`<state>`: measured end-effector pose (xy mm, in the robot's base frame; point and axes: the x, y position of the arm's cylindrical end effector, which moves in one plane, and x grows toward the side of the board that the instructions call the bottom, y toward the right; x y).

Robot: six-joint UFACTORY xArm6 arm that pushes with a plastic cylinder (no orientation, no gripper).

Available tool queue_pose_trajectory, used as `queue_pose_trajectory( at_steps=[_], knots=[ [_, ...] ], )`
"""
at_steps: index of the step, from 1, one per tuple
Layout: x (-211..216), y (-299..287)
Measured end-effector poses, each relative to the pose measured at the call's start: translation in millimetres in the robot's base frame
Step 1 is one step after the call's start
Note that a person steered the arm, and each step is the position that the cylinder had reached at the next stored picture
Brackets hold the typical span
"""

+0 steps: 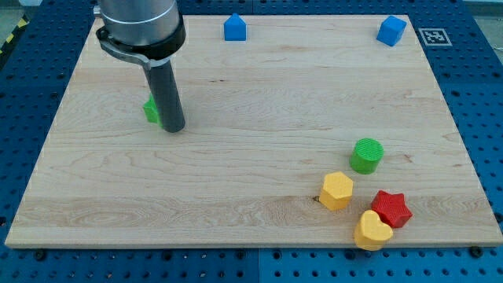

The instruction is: Push the green star towards the center left

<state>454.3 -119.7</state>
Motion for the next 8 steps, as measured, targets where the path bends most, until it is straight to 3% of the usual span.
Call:
queue_pose_trajectory(
  at_steps=[3, 6, 8],
  knots=[
    [-13, 29],
    [-23, -42],
    [23, -24]
  ],
)
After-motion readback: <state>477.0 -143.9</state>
